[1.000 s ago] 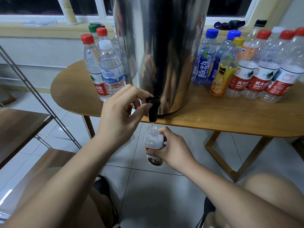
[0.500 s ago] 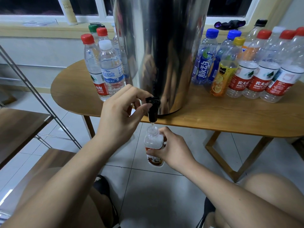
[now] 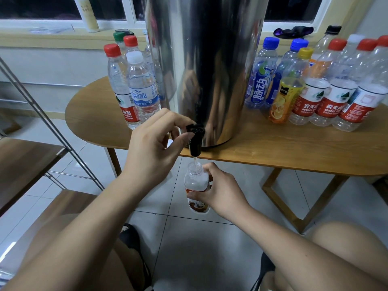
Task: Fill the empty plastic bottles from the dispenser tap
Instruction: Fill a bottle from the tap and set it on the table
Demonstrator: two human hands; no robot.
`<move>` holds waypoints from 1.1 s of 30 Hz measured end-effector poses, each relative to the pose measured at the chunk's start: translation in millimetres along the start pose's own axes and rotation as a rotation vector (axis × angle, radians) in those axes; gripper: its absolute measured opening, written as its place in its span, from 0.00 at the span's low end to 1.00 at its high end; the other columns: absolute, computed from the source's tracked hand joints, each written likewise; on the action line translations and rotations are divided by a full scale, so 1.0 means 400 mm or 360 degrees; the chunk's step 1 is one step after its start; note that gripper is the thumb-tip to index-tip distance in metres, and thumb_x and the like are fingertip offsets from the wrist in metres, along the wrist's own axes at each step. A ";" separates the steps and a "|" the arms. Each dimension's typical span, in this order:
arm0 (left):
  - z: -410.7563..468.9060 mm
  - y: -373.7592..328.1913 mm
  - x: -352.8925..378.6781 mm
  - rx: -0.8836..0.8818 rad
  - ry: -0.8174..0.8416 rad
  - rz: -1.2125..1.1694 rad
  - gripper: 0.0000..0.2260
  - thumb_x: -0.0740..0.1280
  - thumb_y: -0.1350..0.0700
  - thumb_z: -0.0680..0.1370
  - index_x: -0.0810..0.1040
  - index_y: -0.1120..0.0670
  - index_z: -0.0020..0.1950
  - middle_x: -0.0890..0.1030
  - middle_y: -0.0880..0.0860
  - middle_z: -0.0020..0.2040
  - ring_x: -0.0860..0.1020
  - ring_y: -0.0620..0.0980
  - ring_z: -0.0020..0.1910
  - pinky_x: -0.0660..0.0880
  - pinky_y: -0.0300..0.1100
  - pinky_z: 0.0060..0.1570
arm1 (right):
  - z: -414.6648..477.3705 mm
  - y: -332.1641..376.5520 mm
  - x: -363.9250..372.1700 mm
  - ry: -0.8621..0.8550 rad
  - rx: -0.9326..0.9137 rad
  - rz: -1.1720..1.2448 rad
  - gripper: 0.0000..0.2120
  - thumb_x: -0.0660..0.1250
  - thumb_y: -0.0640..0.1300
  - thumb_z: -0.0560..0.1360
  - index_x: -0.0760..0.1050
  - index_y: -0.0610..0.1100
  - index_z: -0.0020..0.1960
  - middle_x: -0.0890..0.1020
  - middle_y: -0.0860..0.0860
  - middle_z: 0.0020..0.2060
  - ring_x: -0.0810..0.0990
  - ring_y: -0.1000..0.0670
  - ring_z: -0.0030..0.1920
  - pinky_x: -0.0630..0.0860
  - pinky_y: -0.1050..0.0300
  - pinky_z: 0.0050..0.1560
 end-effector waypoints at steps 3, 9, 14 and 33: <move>0.000 0.000 0.000 0.0000 -0.0001 0.0003 0.05 0.77 0.61 0.80 0.85 0.55 0.55 0.77 0.41 0.45 0.77 0.47 0.42 0.74 0.42 0.41 | 0.000 0.000 0.000 -0.0004 -0.0003 0.0005 0.31 0.85 0.61 0.66 0.74 0.57 0.62 0.84 0.60 0.54 0.82 0.53 0.54 0.81 0.48 0.57; 0.000 -0.001 -0.001 0.0010 -0.0001 0.0008 0.05 0.77 0.61 0.80 0.85 0.55 0.55 0.77 0.39 0.45 0.77 0.47 0.42 0.73 0.41 0.42 | 0.000 0.001 0.000 0.0009 -0.0004 -0.0010 0.31 0.85 0.61 0.66 0.73 0.58 0.62 0.84 0.60 0.55 0.82 0.53 0.55 0.81 0.47 0.57; 0.001 -0.003 -0.002 0.0012 -0.0003 0.0014 0.05 0.77 0.61 0.80 0.85 0.55 0.55 0.77 0.39 0.45 0.77 0.46 0.42 0.72 0.39 0.42 | 0.000 0.003 -0.001 0.0009 -0.0010 -0.0011 0.32 0.85 0.61 0.66 0.73 0.58 0.62 0.84 0.60 0.55 0.82 0.53 0.55 0.82 0.47 0.57; 0.000 0.002 0.000 0.0002 -0.0003 -0.0031 0.06 0.77 0.63 0.80 0.85 0.56 0.55 0.77 0.39 0.45 0.77 0.47 0.42 0.75 0.46 0.40 | 0.000 0.001 0.000 -0.0005 0.0010 0.0012 0.31 0.85 0.62 0.65 0.73 0.59 0.61 0.84 0.60 0.55 0.83 0.53 0.55 0.82 0.46 0.57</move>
Point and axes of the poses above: each hand's wrist, its own z-axis towards the middle knuckle, its own x-axis out of the palm, y = z × x, the point moved 4 cm from there along z, towards the middle knuckle
